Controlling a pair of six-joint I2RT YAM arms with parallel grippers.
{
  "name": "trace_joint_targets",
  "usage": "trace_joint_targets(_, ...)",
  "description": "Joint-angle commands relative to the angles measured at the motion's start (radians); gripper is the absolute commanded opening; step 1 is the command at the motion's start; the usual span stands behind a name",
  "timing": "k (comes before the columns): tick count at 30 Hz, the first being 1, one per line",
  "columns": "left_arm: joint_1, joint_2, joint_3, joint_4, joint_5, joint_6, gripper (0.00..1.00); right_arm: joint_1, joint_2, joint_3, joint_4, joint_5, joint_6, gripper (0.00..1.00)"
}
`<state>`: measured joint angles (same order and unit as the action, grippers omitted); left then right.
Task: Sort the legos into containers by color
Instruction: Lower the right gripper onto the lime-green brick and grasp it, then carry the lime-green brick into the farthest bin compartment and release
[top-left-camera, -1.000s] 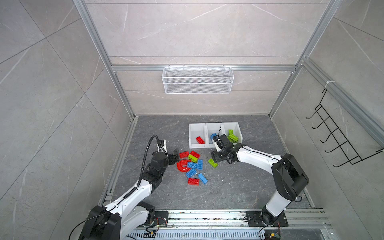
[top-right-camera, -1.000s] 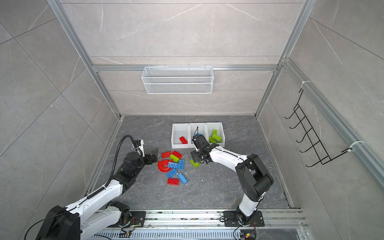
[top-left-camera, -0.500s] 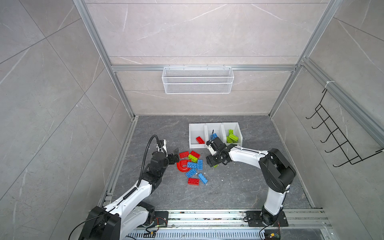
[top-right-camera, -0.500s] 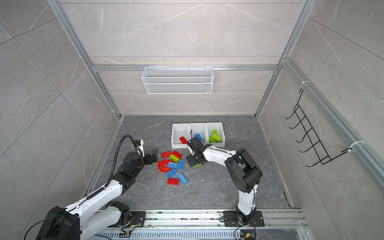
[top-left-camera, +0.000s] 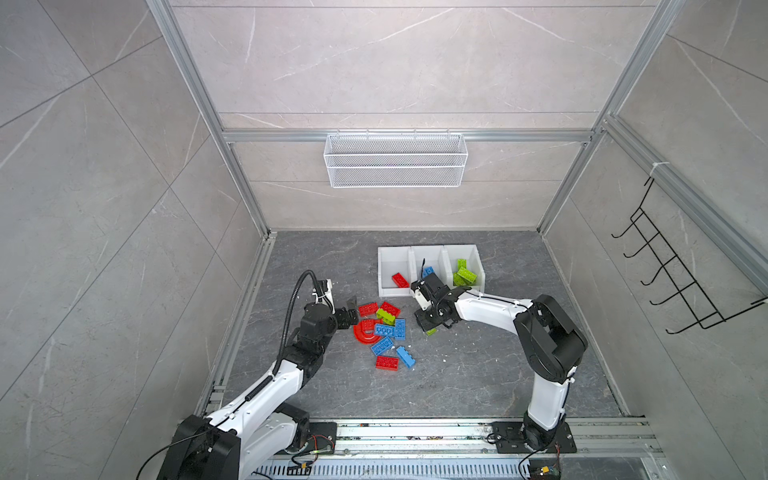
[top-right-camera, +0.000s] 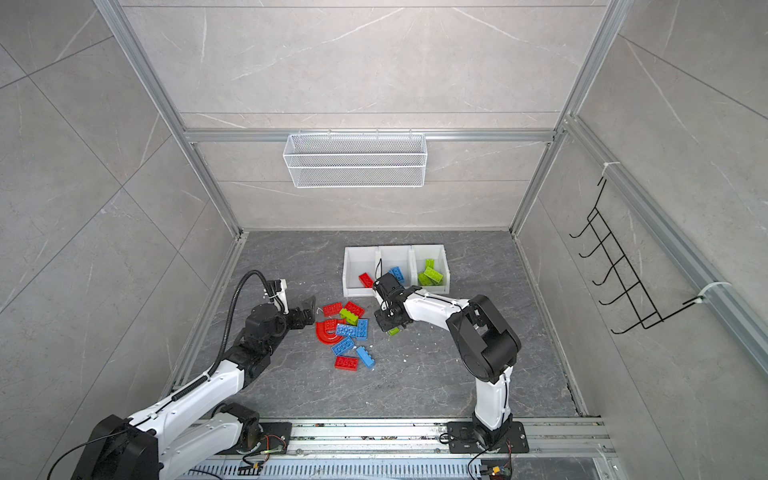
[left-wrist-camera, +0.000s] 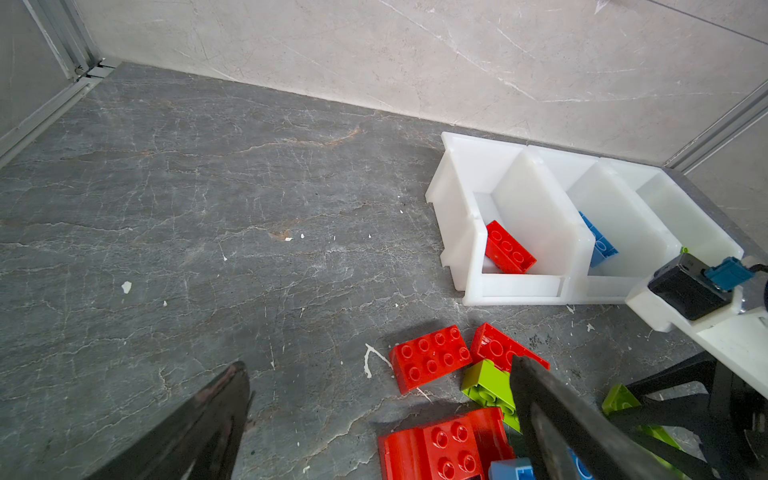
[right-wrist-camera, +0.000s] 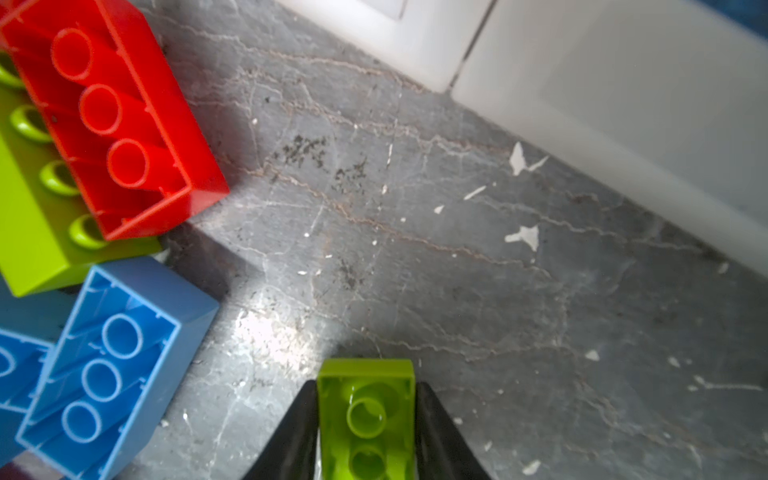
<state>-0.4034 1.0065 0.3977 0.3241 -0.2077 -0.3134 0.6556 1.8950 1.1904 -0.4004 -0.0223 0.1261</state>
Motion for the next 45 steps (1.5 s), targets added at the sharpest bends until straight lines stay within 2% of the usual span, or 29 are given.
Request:
trace_joint_targets(1,0.005,-0.004,0.027,0.028,-0.008,0.021,1.0,0.006,-0.002,-0.003,-0.001,0.009,0.006,0.34)
trace_joint_targets(5,0.005,0.01,0.03,0.036,0.002,0.013,1.0,0.003,-0.078,-0.053,0.06,0.001,0.024,0.29)
trace_joint_targets(10,0.005,0.02,0.03,0.043,0.009,0.009,1.0,-0.043,-0.258,-0.171,0.182,0.016,0.063,0.26)
trace_joint_targets(15,0.005,0.039,0.038,0.043,0.006,0.004,1.0,-0.192,-0.356,-0.185,0.205,0.01,0.111,0.26)
trace_joint_targets(23,0.005,0.016,0.023,0.043,-0.007,-0.003,1.0,-0.326,-0.251,-0.042,0.209,0.076,0.09,0.26)
trace_joint_targets(32,0.005,0.025,0.032,0.038,-0.001,-0.002,1.0,-0.415,-0.068,0.124,0.213,0.049,0.102,0.26)
trace_joint_targets(34,0.005,0.025,0.032,0.039,-0.005,-0.003,1.0,-0.427,-0.039,0.152,0.209,0.038,0.104,0.31)
trace_joint_targets(37,0.005,0.022,0.032,0.038,-0.006,-0.003,1.0,-0.437,-0.004,0.187,0.198,0.029,0.104,0.49)
trace_joint_targets(41,0.005,0.016,0.032,0.034,-0.006,0.0,1.0,-0.444,-0.026,0.176,0.199,0.015,0.114,0.67)
trace_joint_targets(45,0.005,0.012,0.034,0.033,-0.001,0.003,1.0,-0.439,-0.185,0.023,0.285,-0.068,0.174,0.71)
